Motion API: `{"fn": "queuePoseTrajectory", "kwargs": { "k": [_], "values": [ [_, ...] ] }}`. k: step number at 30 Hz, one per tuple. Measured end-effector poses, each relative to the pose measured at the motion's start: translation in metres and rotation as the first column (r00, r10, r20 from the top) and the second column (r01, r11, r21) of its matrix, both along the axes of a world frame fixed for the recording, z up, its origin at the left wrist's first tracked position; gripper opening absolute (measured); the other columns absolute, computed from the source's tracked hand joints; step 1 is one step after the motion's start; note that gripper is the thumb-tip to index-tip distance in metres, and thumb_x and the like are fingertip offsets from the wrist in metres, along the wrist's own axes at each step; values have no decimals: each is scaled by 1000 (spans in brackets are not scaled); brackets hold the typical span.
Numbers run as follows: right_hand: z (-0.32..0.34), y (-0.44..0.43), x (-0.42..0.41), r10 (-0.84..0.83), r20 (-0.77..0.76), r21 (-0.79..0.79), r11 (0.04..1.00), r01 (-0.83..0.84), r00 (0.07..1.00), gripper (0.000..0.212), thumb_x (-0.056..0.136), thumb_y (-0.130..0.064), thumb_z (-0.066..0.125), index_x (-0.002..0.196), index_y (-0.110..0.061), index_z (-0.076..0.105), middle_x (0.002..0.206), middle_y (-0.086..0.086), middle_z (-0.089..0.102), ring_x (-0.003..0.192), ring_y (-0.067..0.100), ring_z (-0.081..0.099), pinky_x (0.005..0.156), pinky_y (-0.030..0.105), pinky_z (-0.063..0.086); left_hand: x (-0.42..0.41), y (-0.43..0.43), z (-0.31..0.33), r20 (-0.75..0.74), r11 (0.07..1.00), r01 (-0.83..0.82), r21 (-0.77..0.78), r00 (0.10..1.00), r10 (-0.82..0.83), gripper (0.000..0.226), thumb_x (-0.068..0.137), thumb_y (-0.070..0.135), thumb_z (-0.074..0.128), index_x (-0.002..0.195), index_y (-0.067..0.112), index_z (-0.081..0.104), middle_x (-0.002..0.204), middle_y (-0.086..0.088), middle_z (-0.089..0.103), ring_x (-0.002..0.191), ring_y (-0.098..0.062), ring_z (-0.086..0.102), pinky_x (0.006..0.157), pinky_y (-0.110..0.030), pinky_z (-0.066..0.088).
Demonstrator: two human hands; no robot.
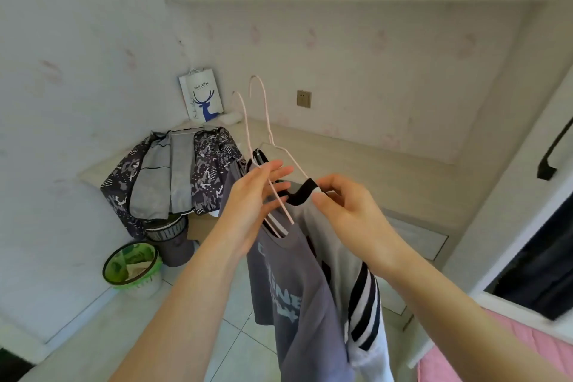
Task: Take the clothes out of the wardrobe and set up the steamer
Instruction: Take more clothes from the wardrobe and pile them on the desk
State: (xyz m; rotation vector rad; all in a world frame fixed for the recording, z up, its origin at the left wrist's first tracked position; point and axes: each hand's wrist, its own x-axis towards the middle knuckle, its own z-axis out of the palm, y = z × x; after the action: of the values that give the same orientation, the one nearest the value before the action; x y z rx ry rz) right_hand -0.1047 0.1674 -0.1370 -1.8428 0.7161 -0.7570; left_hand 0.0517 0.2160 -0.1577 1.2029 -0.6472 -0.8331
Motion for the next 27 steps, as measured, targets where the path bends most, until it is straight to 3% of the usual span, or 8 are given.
{"fn": "queuePoseTrajectory", "kwargs": {
  "k": [9, 13, 15, 17, 20, 22, 24, 27],
  "values": [
    [-22, -26, 58, 129, -37, -9, 992, -129, 991, 11, 97, -16, 49, 97, -22, 59, 84, -8, 63, 70, -5, 56, 63, 8, 40, 39, -30, -11, 209, 994, -108, -30, 971, 112, 35, 102, 33, 39, 131, 22, 54, 114, 11, 69, 109, -10, 61, 77, -20, 51],
    [-23, -41, 88, 149, -101, -7, 989, -151, 984, 10, 97, -21, 49, 101, -23, 58, 90, -2, 65, 78, 8, 59, 68, 18, 48, 67, -44, -18, 289, 984, -163, -66, 941, 175, 28, 101, 36, 40, 102, 46, 67, 127, 13, 62, 113, -3, 57, 96, -33, 48],
    [-21, -52, 106, 139, -190, -59, 987, -152, 972, 14, 96, -23, 51, 108, -21, 57, 100, -1, 64, 88, 13, 61, 78, 27, 51, 84, -51, -21, 339, 982, -182, -57, 921, 191, 29, 100, 38, 42, 99, 43, 70, 134, 19, 52, 119, 0, 52, 102, -32, 44],
    [-14, -62, 128, 122, -243, -97, 984, -149, 962, 23, 94, -23, 54, 117, -21, 53, 105, -7, 60, 94, 10, 59, 81, 22, 48, 104, -58, -23, 400, 982, -185, -38, 898, 185, 27, 98, 40, 43, 105, 36, 69, 133, 20, 49, 125, 1, 48, 105, -29, 40],
    [3, -75, 164, 103, -283, -150, 977, -150, 954, 24, 92, -21, 56, 116, -19, 54, 101, -9, 57, 95, 12, 58, 80, 24, 48, 136, -69, -25, 458, 990, -142, -12, 879, 132, 27, 98, 44, 40, 102, 40, 66, 125, 15, 62, 121, 1, 52, 106, -26, 39],
    [12, -81, 191, 95, -371, -210, 961, -183, 924, 18, 93, -21, 53, 111, -17, 57, 101, -5, 60, 97, 15, 57, 84, 29, 47, 158, -74, -25, 502, 994, -110, 1, 859, 94, 43, 97, 49, 33, 111, 29, 68, 113, 22, 64, 114, 10, 53, 103, -17, 38],
    [14, -88, 219, 83, -459, -248, 944, -217, 884, 10, 94, -18, 51, 101, -15, 57, 100, 2, 65, 93, 19, 59, 81, 31, 46, 181, -77, -25, 540, 997, -82, 5, 839, 66, 51, 93, 53, 28, 109, 27, 69, 114, 21, 63, 116, 15, 48, 98, -7, 34],
    [6, -102, 257, 115, -538, -197, 946, -258, 835, 16, 95, -13, 45, 100, -10, 59, 93, 3, 72, 76, 12, 59, 65, 26, 46, 215, -82, -30, 623, 995, -103, 19, 779, 69, 50, 89, 56, 25, 110, 33, 64, 123, 17, 58, 123, 6, 44, 99, -10, 30]
  ]
}}
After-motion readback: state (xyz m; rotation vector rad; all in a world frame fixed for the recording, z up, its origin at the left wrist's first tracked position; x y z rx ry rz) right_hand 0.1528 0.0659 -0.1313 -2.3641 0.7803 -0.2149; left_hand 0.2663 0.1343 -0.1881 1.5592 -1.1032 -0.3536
